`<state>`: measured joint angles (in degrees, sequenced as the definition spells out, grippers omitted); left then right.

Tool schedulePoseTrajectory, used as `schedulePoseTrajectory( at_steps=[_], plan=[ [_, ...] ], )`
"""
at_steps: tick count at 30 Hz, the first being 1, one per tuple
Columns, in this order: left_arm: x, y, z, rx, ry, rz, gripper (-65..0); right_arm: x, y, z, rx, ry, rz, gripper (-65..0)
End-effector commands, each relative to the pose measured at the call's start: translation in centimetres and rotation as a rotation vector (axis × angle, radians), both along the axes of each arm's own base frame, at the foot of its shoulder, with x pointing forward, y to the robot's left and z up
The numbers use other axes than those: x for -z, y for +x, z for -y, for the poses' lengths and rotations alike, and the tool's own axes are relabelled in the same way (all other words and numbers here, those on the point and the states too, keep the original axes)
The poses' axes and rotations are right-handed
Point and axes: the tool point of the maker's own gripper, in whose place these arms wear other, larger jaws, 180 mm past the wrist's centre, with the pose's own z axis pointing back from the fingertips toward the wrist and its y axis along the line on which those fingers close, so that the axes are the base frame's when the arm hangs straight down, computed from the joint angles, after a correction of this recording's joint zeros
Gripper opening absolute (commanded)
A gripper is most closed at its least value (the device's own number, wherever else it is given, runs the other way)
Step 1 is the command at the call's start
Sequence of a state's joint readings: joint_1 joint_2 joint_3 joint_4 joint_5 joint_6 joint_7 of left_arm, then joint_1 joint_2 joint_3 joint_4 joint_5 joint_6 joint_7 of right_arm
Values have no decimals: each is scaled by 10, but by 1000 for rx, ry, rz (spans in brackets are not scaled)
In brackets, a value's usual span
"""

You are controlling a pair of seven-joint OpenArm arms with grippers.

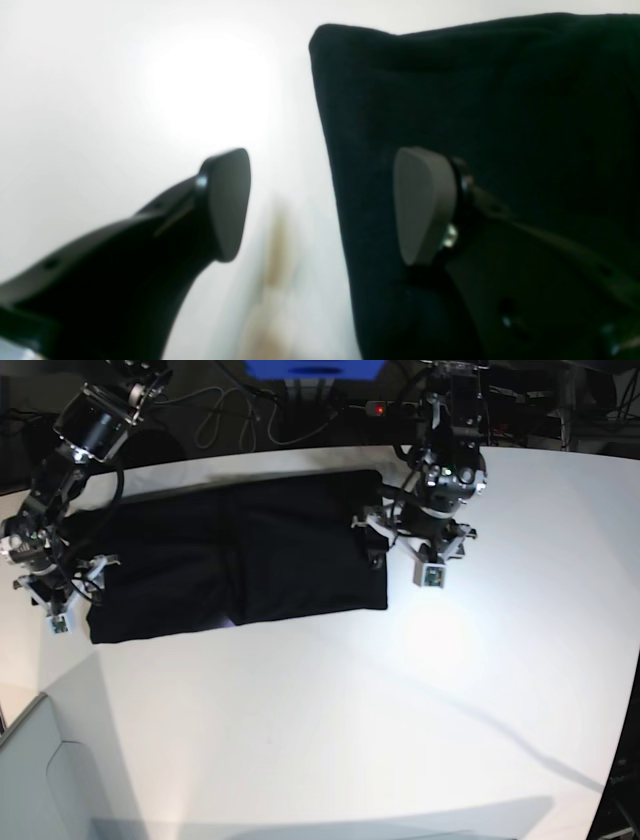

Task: Fold the T-shirt properly

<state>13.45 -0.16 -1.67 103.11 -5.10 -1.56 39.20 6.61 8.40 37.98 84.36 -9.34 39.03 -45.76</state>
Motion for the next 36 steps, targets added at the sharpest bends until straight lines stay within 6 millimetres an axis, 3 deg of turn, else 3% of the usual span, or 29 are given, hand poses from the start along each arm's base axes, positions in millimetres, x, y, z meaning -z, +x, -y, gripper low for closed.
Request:
schedulePoseTrajectory(
  at_steps=[1, 11, 18, 26, 29, 33, 36],
  plan=[
    [-9, 6, 2, 1, -8, 38, -217, -12, 8, 4, -17, -14, 37, -289],
    [-7, 3, 1, 2, -7, 30, -217, 12, 6, 5, -15, 49, 23, -290],
    [-5, -1, 0, -2, -5, 22, -217, 44, -9, 5, 3, 115, -60, -290],
    [-4, -3, -2, -3, -2, 16, -217, 56, -21, -1, -2, 127, -101, -304],
    [-4, -3, -2, -3, -2, 16, -217, 61, -25, -7, -4, 137, -115, -401],
    [-4, -3, -2, -3, -2, 16, -217, 66, -27, -18, -41, 133, -138, -650],
    [-4, -2, -2, -3, -2, 18, -217, 66, -25, -25, -72, 125, -142, -640]
  ],
)
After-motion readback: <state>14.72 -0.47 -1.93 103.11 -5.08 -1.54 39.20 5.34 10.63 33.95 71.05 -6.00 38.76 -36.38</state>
